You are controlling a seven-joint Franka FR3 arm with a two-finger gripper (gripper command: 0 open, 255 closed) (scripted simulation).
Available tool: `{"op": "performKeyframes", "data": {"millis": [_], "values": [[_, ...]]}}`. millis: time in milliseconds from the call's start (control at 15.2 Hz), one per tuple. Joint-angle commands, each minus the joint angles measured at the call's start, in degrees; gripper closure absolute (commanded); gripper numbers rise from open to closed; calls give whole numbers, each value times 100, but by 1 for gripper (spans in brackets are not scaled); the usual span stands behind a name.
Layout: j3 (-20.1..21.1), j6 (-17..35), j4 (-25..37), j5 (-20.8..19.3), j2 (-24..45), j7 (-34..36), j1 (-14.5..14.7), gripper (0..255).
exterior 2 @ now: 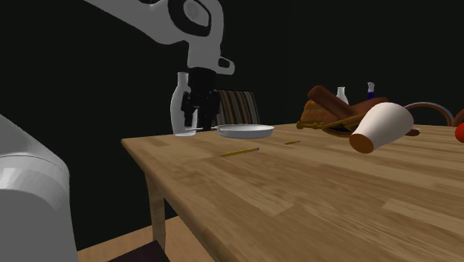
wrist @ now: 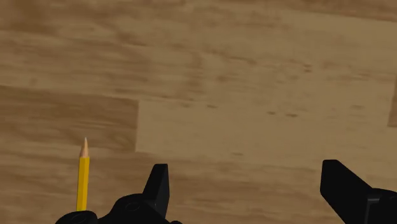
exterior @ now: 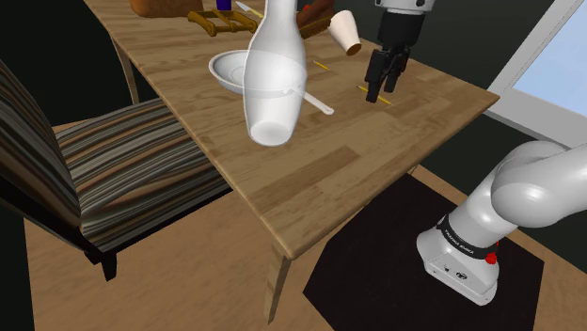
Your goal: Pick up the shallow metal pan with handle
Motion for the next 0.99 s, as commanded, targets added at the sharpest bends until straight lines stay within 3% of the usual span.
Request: {"op": "performKeyframes", "data": {"millis": [0,396,792,924], "values": [[204,154,275,14,312,308,-6,0],[810,512,1301,-197,1406,1277,-55,0],[1336,613,2618,-792,2670,2334,-34,0],[1372,682,2683,-870,2800,2441,-12,0]]}}
